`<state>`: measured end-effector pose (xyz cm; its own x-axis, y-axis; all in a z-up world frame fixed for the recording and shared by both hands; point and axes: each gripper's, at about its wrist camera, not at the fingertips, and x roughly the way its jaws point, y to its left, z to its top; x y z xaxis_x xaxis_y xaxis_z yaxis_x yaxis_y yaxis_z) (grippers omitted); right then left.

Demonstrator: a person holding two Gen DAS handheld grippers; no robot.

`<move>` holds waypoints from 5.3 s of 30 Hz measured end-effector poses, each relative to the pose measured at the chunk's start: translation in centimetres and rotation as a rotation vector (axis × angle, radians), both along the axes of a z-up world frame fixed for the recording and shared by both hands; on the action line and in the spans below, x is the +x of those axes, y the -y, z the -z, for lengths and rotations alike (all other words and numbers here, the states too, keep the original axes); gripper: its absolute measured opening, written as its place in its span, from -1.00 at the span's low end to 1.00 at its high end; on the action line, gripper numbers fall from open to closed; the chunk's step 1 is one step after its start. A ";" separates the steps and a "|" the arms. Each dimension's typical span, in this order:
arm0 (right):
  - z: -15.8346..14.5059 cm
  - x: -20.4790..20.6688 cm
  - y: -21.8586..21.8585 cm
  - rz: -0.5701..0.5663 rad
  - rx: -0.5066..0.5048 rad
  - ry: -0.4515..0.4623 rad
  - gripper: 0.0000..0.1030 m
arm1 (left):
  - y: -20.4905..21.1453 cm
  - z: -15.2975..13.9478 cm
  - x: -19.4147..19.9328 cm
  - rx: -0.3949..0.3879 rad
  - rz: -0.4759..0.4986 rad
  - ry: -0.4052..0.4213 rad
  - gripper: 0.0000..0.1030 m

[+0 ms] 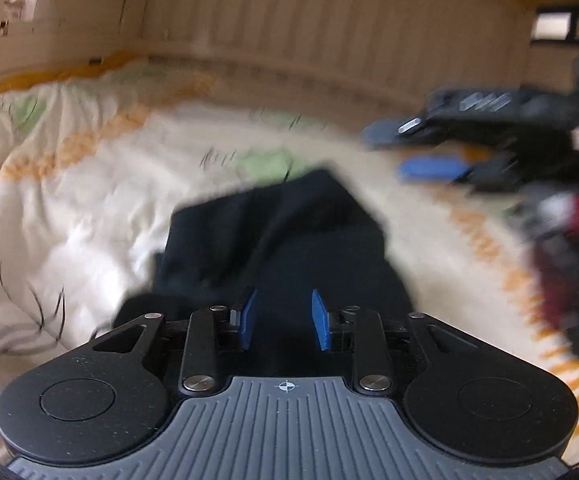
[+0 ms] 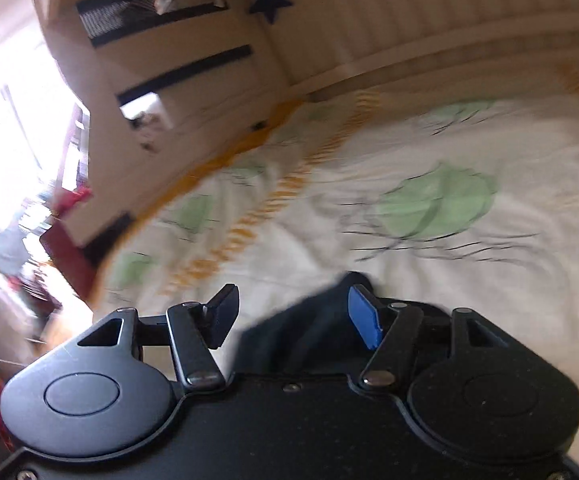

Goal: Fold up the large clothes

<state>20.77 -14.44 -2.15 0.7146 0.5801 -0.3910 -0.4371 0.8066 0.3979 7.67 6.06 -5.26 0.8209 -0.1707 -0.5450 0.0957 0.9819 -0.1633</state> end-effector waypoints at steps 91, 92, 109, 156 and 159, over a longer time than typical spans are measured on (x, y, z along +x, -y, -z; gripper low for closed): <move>5.6 -15.2 1.5 0.265 -0.151 -0.087 0.99 | 0.2 -1.7 -4.0 0.121 -0.050 -0.163 0.99; 5.5 -15.4 1.4 0.265 -0.165 -0.085 0.99 | 0.3 -1.7 -4.1 0.122 -0.051 -0.167 0.99; 5.1 -15.6 0.5 0.283 -0.241 -0.091 0.99 | -0.5 -2.0 -5.4 0.120 -0.115 -0.201 0.99; 5.7 -15.5 -0.3 0.256 -0.243 -0.118 0.99 | -0.3 -1.9 -5.4 0.132 -0.160 -0.245 0.98; 5.7 -15.4 -0.4 0.254 -0.244 -0.119 0.99 | -0.3 -1.9 -5.4 0.131 -0.162 -0.245 0.98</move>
<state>5.33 -14.08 -7.82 0.7653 0.2693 -0.5846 -0.1730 0.9609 0.2162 2.27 6.37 -3.35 0.6736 0.0362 -0.7382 -0.0900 0.9954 -0.0332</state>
